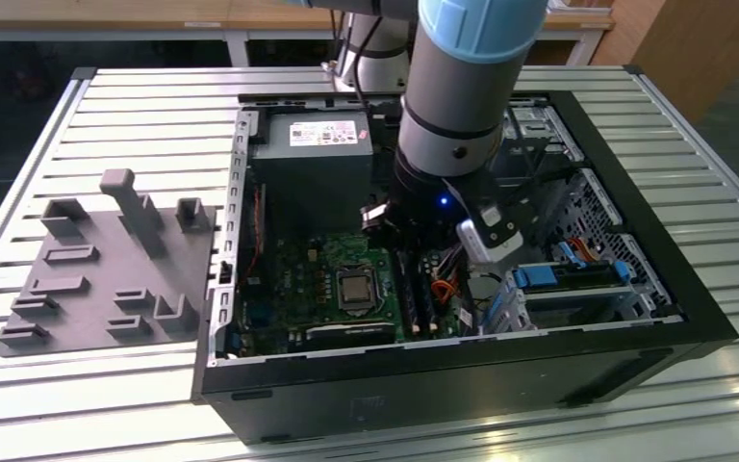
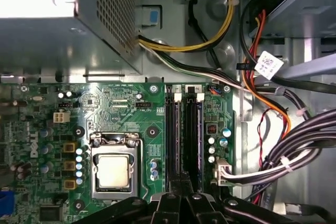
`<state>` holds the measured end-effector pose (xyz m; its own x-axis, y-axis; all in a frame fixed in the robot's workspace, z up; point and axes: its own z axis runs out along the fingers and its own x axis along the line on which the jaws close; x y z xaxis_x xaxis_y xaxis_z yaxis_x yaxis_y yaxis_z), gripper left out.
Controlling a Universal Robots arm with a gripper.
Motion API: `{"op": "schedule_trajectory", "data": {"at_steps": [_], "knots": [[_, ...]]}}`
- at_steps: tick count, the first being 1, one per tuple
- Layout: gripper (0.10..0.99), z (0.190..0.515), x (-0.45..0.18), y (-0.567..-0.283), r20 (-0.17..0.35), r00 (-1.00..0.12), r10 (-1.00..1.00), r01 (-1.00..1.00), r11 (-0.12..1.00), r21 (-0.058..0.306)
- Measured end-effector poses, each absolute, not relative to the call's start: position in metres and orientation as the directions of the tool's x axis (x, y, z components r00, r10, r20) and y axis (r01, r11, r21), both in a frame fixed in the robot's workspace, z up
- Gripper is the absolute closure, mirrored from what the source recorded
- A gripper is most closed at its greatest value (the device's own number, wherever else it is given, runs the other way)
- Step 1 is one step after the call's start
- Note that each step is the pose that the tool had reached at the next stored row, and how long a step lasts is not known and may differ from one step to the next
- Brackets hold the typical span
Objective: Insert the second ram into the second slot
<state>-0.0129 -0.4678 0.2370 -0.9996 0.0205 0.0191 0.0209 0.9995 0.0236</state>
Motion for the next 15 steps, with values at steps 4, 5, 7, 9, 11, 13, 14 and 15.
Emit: {"op": "schedule_trajectory", "data": {"at_steps": [4, 5, 7, 9, 11, 13, 14, 15], "knots": [[0.980, 0.2419, -0.0130, -0.4678, 0.019, -1.000, 0.021, 0.021, 1.000, 0.024], [0.980, 0.2431, -0.0130, -0.4679, 0.019, -1.000, 0.020, 0.021, 1.000, 0.024], [0.980, 0.2454, -0.0130, -0.4678, 0.019, -1.000, 0.021, 0.021, 1.000, 0.024], [0.980, 0.2470, -0.0130, -0.4679, 0.019, -1.000, 0.020, 0.021, 1.000, 0.024], [0.980, 0.2472, -0.0129, -0.4678, 0.019, -1.000, 0.020, 0.021, 0.999, 0.024], [0.980, 0.2474, -0.0130, -0.4678, 0.019, -1.000, 0.020, 0.021, 1.000, 0.024], [0.980, 0.2474, -0.0130, -0.4678, 0.019, -1.000, 0.021, 0.021, 0.999, 0.024], [0.980, 0.2474, -0.0129, -0.4678, 0.019, -1.000, 0.020, 0.021, 0.999, 0.024]]}}
